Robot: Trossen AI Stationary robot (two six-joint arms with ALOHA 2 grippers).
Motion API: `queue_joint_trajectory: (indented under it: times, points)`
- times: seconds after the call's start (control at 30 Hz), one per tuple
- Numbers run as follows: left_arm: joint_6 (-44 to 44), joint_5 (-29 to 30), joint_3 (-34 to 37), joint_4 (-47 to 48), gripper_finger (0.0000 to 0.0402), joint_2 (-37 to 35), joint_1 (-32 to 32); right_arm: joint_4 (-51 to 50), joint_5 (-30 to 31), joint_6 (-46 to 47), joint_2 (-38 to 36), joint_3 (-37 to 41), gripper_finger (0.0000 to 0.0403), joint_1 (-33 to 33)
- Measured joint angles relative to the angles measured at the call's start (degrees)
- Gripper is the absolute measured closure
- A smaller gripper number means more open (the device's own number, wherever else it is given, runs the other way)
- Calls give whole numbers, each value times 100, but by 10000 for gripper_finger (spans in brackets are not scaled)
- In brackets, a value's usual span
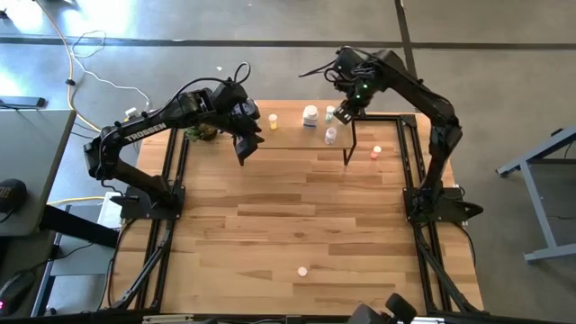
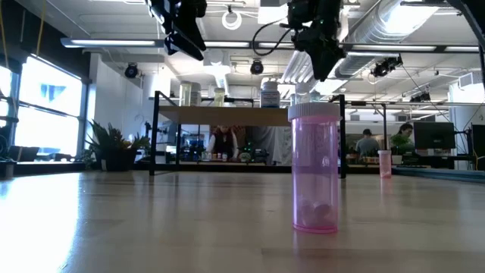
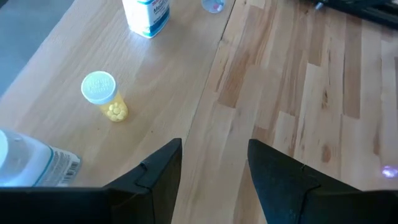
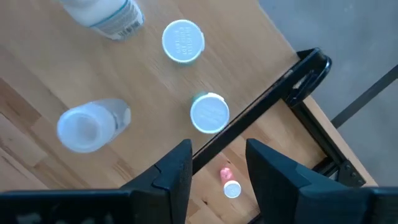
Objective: Pick and place medicine bottles onto shelf by color
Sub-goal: Put the bottom pink pill bottle on the shelf
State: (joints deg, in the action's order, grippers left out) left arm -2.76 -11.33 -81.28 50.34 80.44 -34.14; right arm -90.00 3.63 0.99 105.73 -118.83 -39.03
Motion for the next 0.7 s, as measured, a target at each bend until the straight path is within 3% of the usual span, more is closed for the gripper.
queue_joint_trajectory:
  times: [0.3,0.7]
  points:
    - [467,-5,0,1,229,0,293,127,25,650,-554,-2,261,158]
    - [849,-4,-1,214,229,0,1531,145,958,1731,-1476,12,261,1141]
